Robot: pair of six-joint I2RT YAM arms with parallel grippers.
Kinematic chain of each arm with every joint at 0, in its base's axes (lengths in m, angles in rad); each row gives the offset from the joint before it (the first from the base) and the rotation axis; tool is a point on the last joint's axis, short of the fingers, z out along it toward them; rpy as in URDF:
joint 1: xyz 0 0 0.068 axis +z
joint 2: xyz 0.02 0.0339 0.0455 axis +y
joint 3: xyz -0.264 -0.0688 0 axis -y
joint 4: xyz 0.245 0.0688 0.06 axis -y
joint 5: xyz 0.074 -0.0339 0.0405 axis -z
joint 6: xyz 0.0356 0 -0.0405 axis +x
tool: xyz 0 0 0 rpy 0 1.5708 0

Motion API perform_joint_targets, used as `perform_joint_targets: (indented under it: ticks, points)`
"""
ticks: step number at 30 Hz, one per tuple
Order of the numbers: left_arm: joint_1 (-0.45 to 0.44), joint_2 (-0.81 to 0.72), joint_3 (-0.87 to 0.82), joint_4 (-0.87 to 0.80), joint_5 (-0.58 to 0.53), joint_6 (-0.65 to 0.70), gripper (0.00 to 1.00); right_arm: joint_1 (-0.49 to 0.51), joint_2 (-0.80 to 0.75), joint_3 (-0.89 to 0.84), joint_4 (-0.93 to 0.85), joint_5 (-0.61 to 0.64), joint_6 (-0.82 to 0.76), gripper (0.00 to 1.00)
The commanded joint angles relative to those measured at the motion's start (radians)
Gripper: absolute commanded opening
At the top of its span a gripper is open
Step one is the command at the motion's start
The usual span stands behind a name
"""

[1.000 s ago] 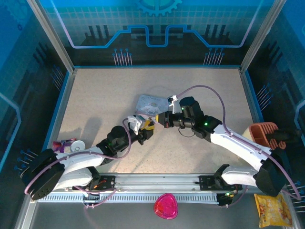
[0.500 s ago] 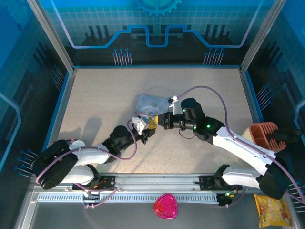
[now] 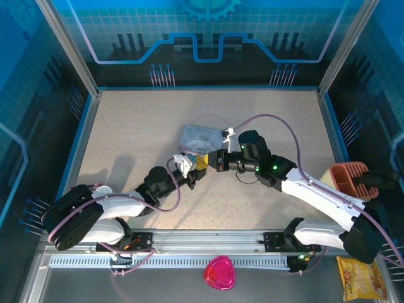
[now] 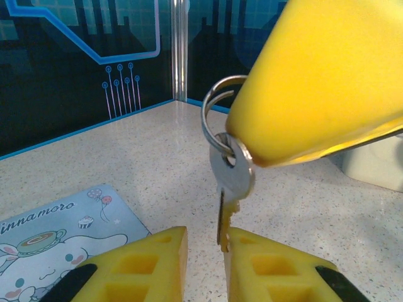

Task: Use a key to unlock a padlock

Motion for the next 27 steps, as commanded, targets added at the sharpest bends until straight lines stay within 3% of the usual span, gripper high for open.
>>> perform_joint_targets:
  ticks: [1, 6, 10, 15, 21, 25, 27]
  points:
    - [0.005, 0.006, 0.016, 0.052, 0.013, -0.003, 0.23, 0.019, 0.008, -0.031, 0.010, 0.003, 0.008, 0.00]
    - [0.006, 0.003, 0.016, 0.050, 0.015, -0.005, 0.14, 0.020, 0.012, -0.032, 0.012, 0.007, 0.011, 0.00]
    - [0.010, -0.005, 0.021, 0.015, 0.031, 0.003, 0.00, 0.019, 0.005, -0.031, 0.004, 0.022, 0.009, 0.00]
    - [0.013, -0.009, 0.010, 0.021, 0.026, 0.003, 0.04, 0.016, -0.009, -0.020, -0.015, 0.041, -0.003, 0.00]
    - [0.017, -0.013, 0.011, 0.009, 0.026, 0.014, 0.00, 0.014, -0.021, -0.020, -0.026, 0.057, -0.004, 0.00]
    - [0.019, -0.028, 0.025, -0.069, 0.005, 0.081, 0.00, -0.007, -0.032, -0.027, -0.050, 0.066, 0.012, 0.00]
    - [0.018, -0.044, 0.045, -0.146, 0.004, 0.136, 0.00, -0.022, -0.034, -0.041, -0.044, 0.053, 0.032, 0.06]
